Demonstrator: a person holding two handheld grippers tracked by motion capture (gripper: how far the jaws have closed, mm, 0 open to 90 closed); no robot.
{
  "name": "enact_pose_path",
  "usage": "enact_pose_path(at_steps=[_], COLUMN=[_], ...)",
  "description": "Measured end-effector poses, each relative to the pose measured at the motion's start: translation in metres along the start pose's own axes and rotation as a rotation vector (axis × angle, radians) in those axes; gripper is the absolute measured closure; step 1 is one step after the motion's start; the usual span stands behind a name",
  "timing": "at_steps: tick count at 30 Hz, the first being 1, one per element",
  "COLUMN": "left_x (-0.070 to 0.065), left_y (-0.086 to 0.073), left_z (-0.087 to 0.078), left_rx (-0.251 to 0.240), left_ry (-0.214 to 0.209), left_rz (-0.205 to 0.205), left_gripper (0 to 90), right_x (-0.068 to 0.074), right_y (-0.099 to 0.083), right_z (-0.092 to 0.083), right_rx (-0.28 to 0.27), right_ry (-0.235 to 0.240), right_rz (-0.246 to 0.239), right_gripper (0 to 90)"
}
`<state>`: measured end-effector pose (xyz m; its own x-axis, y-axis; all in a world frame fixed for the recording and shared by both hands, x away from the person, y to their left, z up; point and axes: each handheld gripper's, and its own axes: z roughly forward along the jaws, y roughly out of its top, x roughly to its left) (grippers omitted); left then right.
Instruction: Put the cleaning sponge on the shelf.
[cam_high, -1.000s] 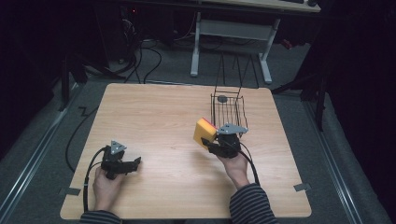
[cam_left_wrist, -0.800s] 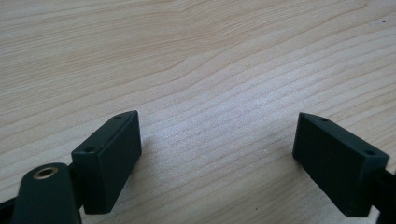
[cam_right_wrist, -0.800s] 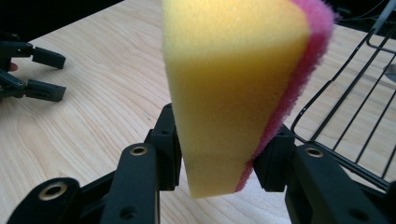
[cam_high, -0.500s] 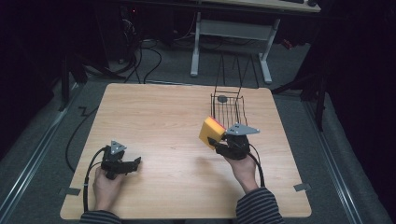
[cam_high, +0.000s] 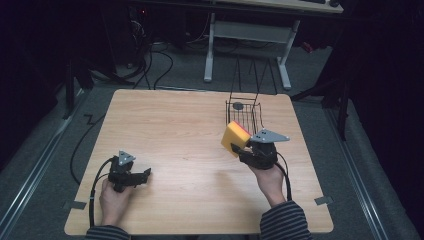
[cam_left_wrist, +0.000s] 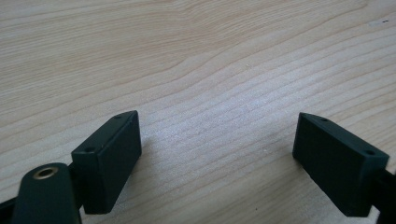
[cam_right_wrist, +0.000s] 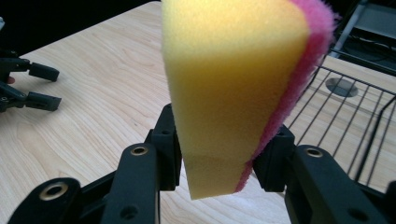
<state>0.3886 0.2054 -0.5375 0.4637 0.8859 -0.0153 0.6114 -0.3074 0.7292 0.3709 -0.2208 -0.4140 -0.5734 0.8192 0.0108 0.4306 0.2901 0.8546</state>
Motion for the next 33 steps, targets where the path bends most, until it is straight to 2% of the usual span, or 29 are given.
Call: enact_pose_path(at_steps=[12, 28, 33], left_x=[0.0, 0.0, 0.0], left_y=[0.0, 0.0, 0.0], left_z=[0.0, 0.0, 0.0], left_rx=[0.0, 0.0, 0.0], left_ry=[0.0, 0.0, 0.0], left_rz=[0.0, -0.001, 0.0], left_gripper=[16.0, 16.0, 16.0], right_x=[-0.01, -0.033, -0.038], right_y=[0.008, 0.02, 0.023], right_z=[-0.006, 0.007, 0.013], right_rx=[-0.003, 0.015, 0.015], right_ry=[-0.037, -0.116, -0.127], right_rz=[-0.013, 0.014, 0.02], right_gripper=[59.9, 59.9, 59.9])
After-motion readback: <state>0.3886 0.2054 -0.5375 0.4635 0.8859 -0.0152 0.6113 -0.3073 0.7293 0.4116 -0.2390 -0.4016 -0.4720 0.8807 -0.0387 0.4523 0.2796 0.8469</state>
